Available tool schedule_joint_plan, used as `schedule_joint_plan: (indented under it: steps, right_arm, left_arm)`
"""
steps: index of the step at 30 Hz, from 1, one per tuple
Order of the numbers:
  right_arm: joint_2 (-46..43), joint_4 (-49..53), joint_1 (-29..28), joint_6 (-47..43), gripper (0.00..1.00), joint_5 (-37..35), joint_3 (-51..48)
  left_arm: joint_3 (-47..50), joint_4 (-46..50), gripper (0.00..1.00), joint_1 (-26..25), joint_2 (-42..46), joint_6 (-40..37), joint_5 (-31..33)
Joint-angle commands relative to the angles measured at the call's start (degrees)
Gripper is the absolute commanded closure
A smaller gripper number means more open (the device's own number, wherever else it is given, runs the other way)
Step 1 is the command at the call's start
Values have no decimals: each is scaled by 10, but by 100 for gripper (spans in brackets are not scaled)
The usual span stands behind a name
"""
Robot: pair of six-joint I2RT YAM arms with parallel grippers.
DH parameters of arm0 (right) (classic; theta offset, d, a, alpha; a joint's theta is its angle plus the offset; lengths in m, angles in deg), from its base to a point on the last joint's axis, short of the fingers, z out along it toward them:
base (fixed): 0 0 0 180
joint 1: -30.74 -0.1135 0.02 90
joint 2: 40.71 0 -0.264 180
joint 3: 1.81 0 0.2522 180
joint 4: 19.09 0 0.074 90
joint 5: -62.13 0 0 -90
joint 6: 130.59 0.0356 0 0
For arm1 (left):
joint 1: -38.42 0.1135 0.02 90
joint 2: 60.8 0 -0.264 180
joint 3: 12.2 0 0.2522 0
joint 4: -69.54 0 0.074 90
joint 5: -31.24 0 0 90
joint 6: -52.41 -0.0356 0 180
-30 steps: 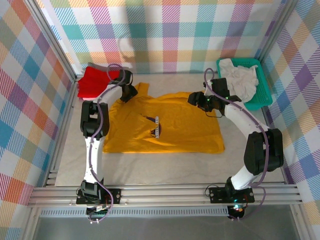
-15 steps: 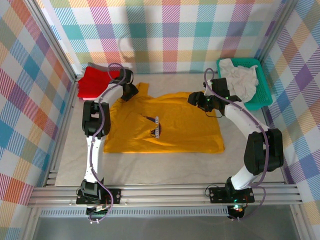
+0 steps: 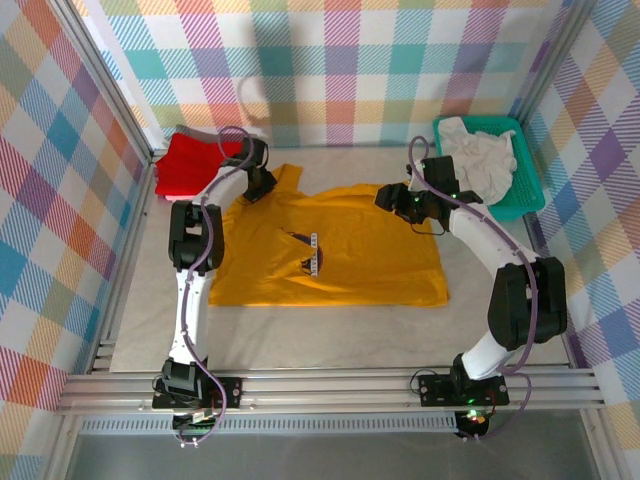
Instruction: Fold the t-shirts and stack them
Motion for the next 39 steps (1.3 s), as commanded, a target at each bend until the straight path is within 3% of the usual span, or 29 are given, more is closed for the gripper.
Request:
schedule_joint_plan:
  steps: [1, 4, 9, 18, 24, 31, 39]
  right_arm:
    - [-3, -10, -1, 0, 46, 13, 3]
    - [-1, -11, -1, 0, 46, 14, 5]
    - [-2, -14, -1, 1, 46, 14, 3]
    - [-4, -11, 1, -4, 46, -3, -7]
    - [46, 34, 50, 35, 44, -32, 39]
    - [192, 148, 69, 21, 44, -109, 221]
    - [401, 305, 51, -114, 44, -243, 535]
  left_arm:
    - [-15, 23, 84, -4, 11, -10, 9]
    - [-17, 25, 85, -4, 27, -18, 19]
    - [-48, 38, 100, -4, 23, -29, 23]
    - [-62, 39, 100, -5, 35, -33, 4]
    - [15, -6, 100, -5, 103, -38, -4]
    - [64, -23, 100, -3, 155, -66, -10]
    - [121, -43, 100, 3, 207, -95, -29]
